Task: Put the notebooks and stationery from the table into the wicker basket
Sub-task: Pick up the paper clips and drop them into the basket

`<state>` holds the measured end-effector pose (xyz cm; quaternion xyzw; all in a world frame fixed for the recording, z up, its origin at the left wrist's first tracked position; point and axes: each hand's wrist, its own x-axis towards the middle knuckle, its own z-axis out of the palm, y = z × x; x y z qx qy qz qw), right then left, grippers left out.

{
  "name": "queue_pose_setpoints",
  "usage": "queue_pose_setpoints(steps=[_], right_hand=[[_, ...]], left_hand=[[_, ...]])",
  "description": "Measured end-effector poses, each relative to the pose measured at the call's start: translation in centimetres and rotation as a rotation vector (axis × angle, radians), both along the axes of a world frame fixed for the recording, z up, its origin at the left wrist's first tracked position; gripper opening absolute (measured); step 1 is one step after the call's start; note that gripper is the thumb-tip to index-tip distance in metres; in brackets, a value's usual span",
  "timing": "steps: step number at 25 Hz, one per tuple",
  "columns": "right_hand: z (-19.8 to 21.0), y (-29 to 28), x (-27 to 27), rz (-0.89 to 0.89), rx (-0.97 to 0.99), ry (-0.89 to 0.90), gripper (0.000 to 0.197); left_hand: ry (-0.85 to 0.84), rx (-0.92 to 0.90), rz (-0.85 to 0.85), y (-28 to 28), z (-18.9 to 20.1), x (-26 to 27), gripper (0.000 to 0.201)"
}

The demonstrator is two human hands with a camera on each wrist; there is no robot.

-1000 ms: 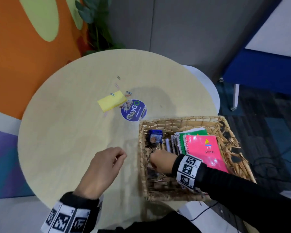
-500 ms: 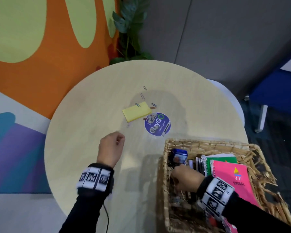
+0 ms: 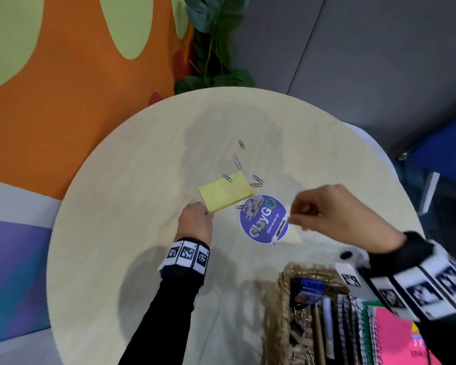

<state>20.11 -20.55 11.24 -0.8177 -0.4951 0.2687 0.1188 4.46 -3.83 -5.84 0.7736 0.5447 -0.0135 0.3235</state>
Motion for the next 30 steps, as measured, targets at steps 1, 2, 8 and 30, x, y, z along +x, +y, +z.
queue_pose_setpoints(steps=[1,2,8,30], right_hand=[[-0.9,2.1,0.4,0.010,0.013,-0.024,0.009],[-2.2,4.4,0.6,0.011,0.032,-0.045,0.008],[-12.5,16.3,0.9,-0.037,-0.061,-0.076,0.018],[-5.1,14.2,-0.8,0.125,-0.125,-0.225,0.023]], left_hand=[[0.020,-0.007,-0.007,0.1,-0.2,0.0,0.025],[0.038,-0.020,-0.014,0.1,-0.5,-0.1,0.026],[0.137,0.029,-0.073,-0.8,-1.1,-0.8,0.033],[-0.240,-0.019,-0.295,-11.6,3.9,-11.0,0.008]])
